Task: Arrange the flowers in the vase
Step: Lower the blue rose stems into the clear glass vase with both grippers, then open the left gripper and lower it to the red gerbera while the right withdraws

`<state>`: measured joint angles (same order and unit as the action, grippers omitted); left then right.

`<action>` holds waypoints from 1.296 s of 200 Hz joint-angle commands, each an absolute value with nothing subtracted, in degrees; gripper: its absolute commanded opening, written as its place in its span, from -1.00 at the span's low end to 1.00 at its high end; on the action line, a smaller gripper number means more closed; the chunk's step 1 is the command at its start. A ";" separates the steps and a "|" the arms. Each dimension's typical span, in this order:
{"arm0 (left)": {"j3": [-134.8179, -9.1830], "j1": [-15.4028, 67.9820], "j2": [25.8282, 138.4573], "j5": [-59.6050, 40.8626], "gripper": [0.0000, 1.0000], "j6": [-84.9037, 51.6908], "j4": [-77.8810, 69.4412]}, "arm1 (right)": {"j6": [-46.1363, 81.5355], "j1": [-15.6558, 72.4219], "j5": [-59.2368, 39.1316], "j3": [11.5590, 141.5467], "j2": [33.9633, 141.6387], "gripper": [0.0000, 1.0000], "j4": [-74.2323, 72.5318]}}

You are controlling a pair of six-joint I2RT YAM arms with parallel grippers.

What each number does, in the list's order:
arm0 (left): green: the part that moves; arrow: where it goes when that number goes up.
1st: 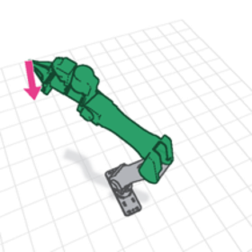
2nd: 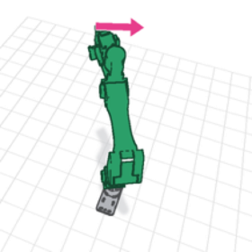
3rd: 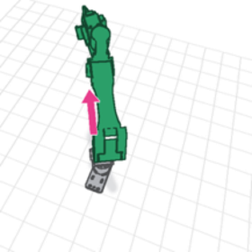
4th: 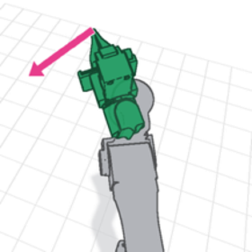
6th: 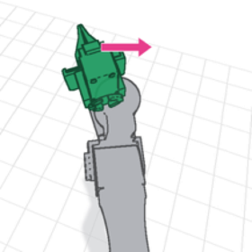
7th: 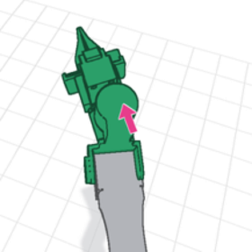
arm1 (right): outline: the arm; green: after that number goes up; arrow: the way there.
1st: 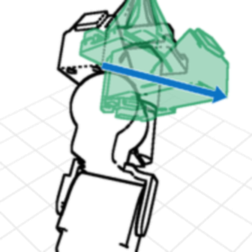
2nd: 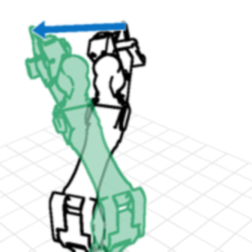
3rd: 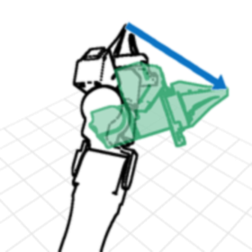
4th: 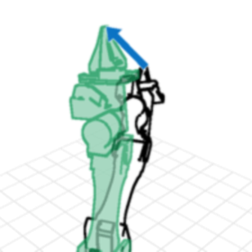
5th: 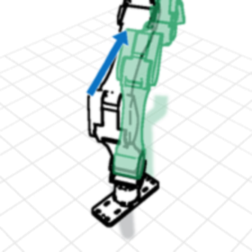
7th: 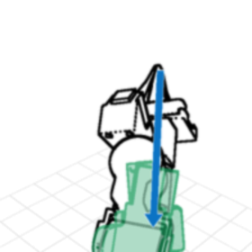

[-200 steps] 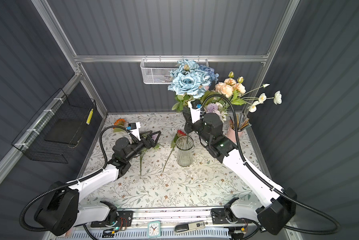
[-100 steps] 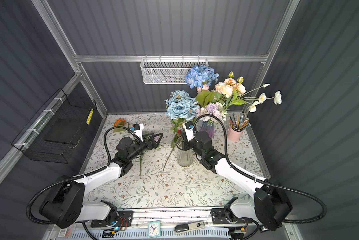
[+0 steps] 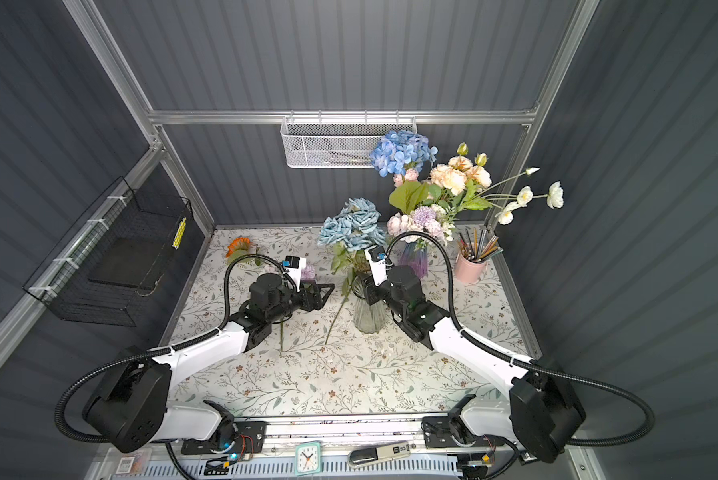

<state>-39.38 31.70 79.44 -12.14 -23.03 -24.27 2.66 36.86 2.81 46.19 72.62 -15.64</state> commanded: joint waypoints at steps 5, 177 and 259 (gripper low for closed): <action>-42.14 32.85 81.38 -10.88 0.51 -19.08 -17.16 | 3.86 37.11 3.42 48.55 70.52 0.08 -8.03; -53.31 39.55 101.25 -1.94 -0.02 -11.19 -1.75 | 8.33 32.70 34.60 48.38 56.04 0.98 3.70; -59.26 40.78 110.42 5.42 -0.41 -9.50 -3.33 | 11.56 31.19 32.66 47.05 57.98 0.98 0.53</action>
